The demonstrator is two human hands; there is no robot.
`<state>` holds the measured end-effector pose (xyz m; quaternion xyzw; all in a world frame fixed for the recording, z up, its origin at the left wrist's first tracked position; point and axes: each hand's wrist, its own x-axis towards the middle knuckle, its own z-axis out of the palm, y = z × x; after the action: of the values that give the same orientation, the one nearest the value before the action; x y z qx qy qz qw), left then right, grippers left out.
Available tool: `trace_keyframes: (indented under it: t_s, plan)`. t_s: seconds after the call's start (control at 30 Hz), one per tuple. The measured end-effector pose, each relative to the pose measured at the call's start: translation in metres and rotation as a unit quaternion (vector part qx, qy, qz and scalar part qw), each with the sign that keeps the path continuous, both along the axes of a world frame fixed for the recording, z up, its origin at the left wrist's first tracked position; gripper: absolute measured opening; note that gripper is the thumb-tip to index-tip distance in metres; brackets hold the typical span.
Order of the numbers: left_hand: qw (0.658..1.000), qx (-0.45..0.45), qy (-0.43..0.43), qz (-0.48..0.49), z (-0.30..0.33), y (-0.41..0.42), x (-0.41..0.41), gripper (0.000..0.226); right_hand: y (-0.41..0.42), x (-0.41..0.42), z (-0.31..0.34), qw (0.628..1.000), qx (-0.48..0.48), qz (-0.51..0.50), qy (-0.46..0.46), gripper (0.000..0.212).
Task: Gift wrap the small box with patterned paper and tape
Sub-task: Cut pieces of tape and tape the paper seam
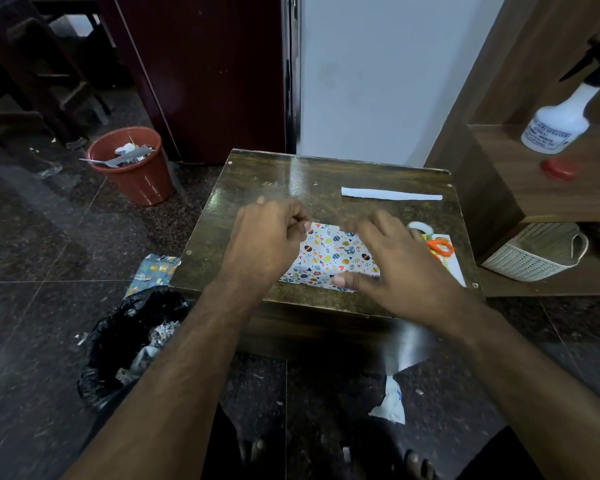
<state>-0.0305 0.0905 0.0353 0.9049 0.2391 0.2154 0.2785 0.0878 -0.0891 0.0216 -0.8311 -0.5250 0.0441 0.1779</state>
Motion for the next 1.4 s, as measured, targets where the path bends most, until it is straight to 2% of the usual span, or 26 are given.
trace_keyframes:
  t_s: [0.1,0.27,0.53,0.7,0.77,0.87,0.93,1.0,1.17,1.3,1.4]
  plan:
    - [0.999,0.032,0.007,0.008,0.001,-0.005,0.003,0.01,-0.006,0.003,-0.007,0.997,-0.059,-0.02,-0.038,0.086]
    - [0.999,0.049,0.008,0.012,0.0,-0.016,0.012,0.008,-0.003,0.005,-0.011,0.998,-0.031,-0.048,-0.037,0.086]
    - [0.996,0.077,-0.034,0.017,-0.005,-0.02,0.02,0.011,0.015,0.007,-0.009,0.999,0.003,-0.038,0.0,0.104]
    - [0.996,0.09,-0.026,-0.003,-0.011,-0.022,0.03,0.016,0.0,0.018,-0.006,0.995,0.055,-0.079,0.021,0.085]
    - [0.996,0.087,-0.028,-0.005,-0.012,-0.027,0.036,0.014,-0.007,0.028,-0.007,0.989,0.083,-0.117,0.02,0.063]
    - [0.996,0.089,-0.03,-0.009,-0.012,-0.038,0.046,0.014,-0.02,0.048,-0.011,0.974,0.149,-0.171,0.02,0.02]
    - [0.996,0.089,-0.022,-0.015,-0.013,-0.044,0.053,0.015,-0.028,0.061,-0.012,0.963,0.17,-0.207,0.029,0.027]
    - [0.996,0.091,-0.01,-0.022,-0.014,-0.048,0.059,0.018,-0.035,0.071,-0.013,0.963,0.132,-0.229,0.043,0.031]
    - [0.995,0.096,0.009,-0.018,-0.018,-0.052,0.069,0.02,-0.043,0.082,-0.02,0.967,0.006,-0.248,0.06,0.014]
    - [0.996,0.08,-0.015,-0.02,-0.021,-0.049,0.07,0.018,-0.04,0.083,-0.023,0.966,0.001,-0.253,0.051,0.021]
    - [0.996,0.083,-0.025,-0.026,-0.021,-0.049,0.067,0.018,-0.036,0.083,-0.027,0.966,0.005,-0.256,0.028,0.019]
